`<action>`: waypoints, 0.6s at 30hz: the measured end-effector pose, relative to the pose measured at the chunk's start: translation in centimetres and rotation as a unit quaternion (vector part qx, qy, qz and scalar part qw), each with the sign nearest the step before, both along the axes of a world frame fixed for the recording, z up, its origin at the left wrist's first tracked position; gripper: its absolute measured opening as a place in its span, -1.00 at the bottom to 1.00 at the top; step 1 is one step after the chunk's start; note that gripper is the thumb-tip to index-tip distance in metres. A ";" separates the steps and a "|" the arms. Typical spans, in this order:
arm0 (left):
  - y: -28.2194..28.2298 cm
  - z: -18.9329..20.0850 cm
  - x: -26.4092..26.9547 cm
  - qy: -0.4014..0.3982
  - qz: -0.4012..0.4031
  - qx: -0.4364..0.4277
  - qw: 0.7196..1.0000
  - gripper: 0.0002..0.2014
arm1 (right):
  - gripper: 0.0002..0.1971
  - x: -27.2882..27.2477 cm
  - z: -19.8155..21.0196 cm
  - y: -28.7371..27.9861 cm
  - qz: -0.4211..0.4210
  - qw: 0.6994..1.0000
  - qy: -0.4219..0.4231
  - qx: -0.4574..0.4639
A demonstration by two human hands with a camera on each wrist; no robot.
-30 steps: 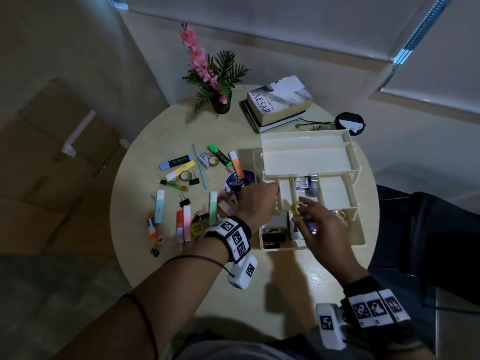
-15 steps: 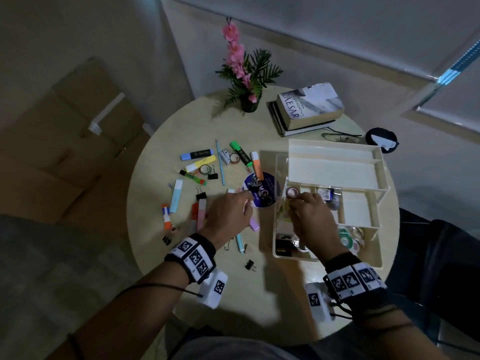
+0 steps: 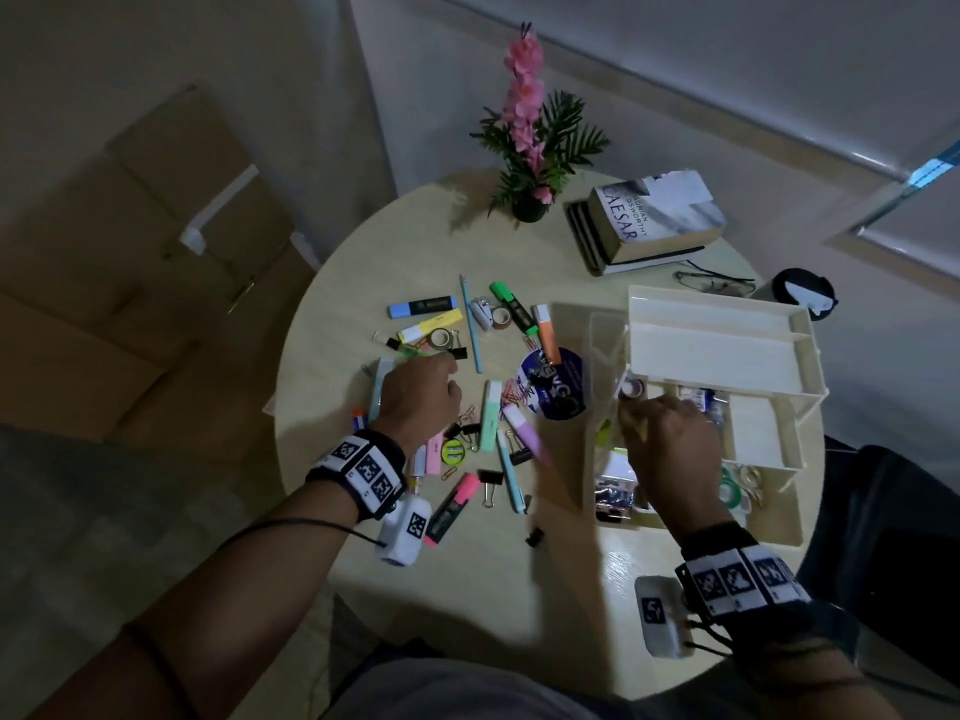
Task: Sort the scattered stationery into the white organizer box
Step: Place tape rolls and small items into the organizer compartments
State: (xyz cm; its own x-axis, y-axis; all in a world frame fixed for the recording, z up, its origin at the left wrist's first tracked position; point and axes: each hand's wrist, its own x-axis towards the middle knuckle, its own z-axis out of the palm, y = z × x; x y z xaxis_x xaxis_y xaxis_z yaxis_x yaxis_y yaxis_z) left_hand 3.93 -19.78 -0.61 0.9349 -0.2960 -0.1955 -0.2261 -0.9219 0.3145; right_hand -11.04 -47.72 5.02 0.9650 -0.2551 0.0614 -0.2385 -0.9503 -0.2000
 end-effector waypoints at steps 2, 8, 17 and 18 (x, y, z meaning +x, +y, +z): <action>0.6 -0.3 1.5 0.013 0.004 0.025 1.000 -0.74 | -0.89 -0.2 1.2 1.3 -0.032 0.999 -0.014 0.017; 1.4 -1.0 5.3 0.009 -0.056 0.066 0.996 -0.58 | -0.83 1.1 0.7 8.0 0.004 0.995 -0.007 0.103; 1.0 -3.3 7.3 -0.015 -0.092 0.061 0.994 -0.83 | -0.91 5.4 -4.4 13.8 0.097 0.973 0.173 0.114; 0.9 -3.5 7.4 -0.018 -0.088 0.056 0.994 -0.84 | -0.88 5.6 -4.7 14.3 0.101 0.970 0.189 0.112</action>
